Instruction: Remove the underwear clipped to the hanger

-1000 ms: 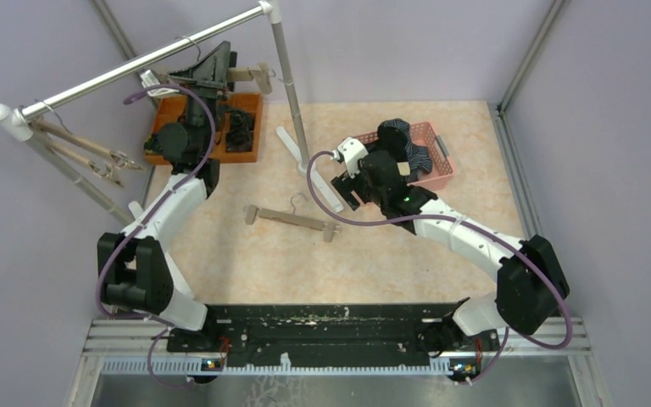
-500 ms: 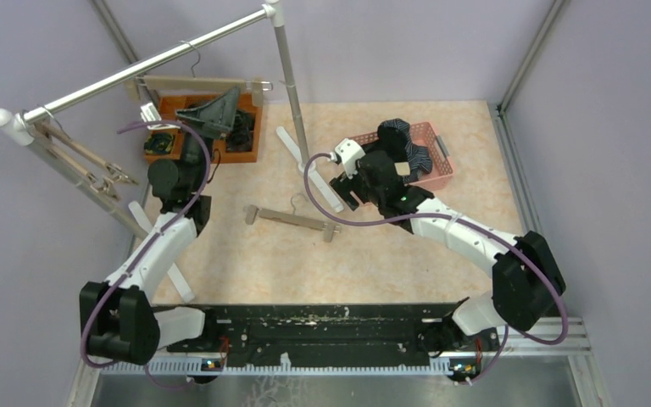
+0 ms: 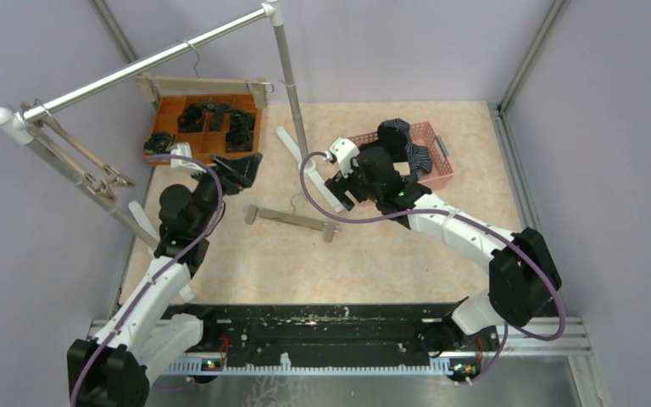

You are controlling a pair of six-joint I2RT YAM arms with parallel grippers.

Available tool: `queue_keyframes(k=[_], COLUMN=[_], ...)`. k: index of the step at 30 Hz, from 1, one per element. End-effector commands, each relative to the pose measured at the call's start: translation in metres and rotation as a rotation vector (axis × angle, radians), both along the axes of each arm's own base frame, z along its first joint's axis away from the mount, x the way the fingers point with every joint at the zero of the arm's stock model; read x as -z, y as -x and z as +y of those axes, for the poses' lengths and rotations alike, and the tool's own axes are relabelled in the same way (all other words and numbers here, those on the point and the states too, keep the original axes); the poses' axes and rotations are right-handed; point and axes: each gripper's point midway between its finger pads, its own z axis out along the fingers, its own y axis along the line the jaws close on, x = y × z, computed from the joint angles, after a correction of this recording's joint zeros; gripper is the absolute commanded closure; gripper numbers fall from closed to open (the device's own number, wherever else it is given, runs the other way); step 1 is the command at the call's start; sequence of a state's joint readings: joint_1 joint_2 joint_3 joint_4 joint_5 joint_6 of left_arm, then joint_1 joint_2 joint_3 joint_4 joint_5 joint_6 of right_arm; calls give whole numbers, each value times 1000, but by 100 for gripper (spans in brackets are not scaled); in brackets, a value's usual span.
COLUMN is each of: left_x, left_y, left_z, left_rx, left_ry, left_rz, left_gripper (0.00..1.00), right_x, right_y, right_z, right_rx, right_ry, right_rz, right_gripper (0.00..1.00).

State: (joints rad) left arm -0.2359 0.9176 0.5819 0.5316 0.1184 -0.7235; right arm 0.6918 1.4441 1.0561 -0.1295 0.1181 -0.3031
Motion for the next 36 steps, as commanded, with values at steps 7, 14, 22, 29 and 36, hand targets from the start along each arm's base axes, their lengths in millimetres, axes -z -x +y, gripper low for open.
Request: queue_keyframes(k=[7,14,22,29,36], left_x=[165,232,227,235,260], left_y=[29,15,-8,-28,-53], left_z=[10,28,58,63,34], left_rx=[-111,-223,-397,-388,-229], left_ry=[-341,-529,-486,-506,-565], left_rz=[428,648,670,669,680], left_gripper=[1,0,0,0,0], right_x=[3,-5,-8,-11,-27], right_y=[32,28,30,29,25], right_z=[46,38,22,11,4], right_rx=[-230,-176,-119,-83,-47], right_ry=[-110,-93,-75,-60,-69], right_rz=[188,150,130,97,39], right_gripper=[18,20,20,20,21])
